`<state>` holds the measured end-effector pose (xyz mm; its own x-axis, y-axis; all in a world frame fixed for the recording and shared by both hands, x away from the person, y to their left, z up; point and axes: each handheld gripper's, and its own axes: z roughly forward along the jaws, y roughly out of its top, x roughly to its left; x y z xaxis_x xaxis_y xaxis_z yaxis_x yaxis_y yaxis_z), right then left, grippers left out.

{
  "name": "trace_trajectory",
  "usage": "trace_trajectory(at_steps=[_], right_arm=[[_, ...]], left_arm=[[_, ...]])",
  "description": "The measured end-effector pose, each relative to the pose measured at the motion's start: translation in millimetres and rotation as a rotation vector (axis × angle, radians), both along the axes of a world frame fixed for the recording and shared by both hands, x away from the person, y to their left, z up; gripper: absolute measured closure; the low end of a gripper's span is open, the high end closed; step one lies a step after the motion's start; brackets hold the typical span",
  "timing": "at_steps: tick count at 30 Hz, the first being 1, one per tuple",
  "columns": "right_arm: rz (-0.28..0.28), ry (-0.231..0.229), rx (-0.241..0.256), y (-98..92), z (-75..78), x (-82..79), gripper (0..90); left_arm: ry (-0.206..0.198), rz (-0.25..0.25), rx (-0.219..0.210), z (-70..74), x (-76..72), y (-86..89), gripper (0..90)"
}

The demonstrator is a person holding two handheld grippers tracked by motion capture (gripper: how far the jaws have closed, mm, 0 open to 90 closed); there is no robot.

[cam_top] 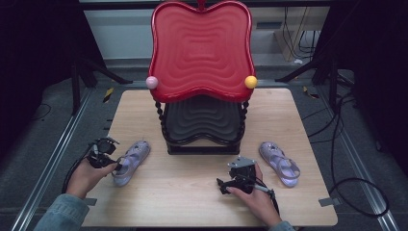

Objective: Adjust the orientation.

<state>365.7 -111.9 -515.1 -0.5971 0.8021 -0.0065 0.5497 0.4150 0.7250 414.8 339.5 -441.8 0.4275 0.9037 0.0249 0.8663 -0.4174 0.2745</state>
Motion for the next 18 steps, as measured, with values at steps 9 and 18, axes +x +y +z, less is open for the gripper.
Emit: trace_trajectory(at_steps=[9, 18], right_arm=[[0.002, 0.0, 0.0, -0.2, 0.0, 0.1, 1.0], [0.002, 0.0, 0.001, -0.2, 0.0, 0.1, 1.0]], left_arm=[[-0.016, 0.002, -0.008, 0.9, -1.1, 4.9, 82.3], [-0.065, -0.065, -0.034, 23.6, -24.5, 0.3, 82.6]])
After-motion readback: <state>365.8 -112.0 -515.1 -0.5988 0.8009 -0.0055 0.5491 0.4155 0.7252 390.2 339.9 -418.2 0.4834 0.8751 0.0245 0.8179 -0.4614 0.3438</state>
